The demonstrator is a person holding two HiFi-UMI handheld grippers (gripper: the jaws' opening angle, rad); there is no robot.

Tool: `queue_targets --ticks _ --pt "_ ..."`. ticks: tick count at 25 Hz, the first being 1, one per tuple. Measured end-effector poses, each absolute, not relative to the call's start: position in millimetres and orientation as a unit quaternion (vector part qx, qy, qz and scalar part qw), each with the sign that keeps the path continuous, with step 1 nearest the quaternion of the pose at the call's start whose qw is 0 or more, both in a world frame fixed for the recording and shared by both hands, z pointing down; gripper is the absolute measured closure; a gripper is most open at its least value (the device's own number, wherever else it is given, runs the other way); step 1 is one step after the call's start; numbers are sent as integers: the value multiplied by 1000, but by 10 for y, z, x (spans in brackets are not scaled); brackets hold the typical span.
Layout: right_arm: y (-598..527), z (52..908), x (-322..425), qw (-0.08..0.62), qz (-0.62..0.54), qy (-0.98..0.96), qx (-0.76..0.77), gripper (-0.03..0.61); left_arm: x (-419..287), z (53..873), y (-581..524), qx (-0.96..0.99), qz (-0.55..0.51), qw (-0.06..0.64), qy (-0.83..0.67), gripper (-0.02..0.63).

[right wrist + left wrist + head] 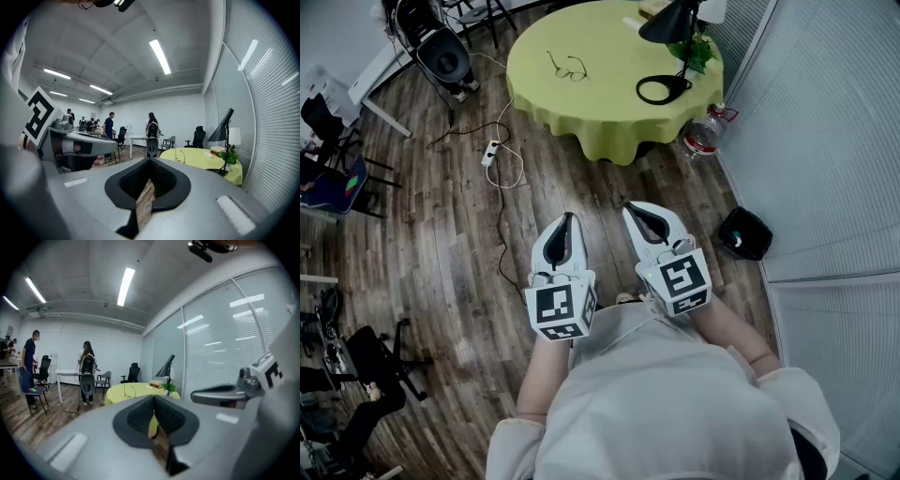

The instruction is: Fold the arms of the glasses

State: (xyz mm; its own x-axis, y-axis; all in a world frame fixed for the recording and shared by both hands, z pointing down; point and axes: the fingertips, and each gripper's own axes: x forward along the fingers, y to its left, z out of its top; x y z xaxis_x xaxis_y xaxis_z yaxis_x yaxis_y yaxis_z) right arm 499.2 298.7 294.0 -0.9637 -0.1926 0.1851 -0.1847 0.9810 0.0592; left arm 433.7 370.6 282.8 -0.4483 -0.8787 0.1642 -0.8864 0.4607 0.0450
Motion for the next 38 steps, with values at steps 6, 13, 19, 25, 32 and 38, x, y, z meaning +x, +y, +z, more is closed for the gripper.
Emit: queue_targets --ticks 6,13,19,25,32,38 --pt "3024 2973 4955 96 -19 -991 94 580 4297 2859 3726 520 28 84 -849 607" --pt "3003 3009 4918 99 -14 -990 99 580 4227 2888 3734 518 34 89 -850 607" --pt "2993 3193 4884 118 8 -989 92 580 4174 3015 3747 512 46 100 -852 607" --pt "3045 3372 4553 131 36 -988 76 580 3943 3168 3827 513 62 111 -849 607" --pt "3164 3426 3689 150 33 -986 68 580 3045 3178 3987 504 43 121 -854 607" --pt "3262 3445 2619 172 23 -982 78 580 1846 3140 4138 498 22 132 -857 607"
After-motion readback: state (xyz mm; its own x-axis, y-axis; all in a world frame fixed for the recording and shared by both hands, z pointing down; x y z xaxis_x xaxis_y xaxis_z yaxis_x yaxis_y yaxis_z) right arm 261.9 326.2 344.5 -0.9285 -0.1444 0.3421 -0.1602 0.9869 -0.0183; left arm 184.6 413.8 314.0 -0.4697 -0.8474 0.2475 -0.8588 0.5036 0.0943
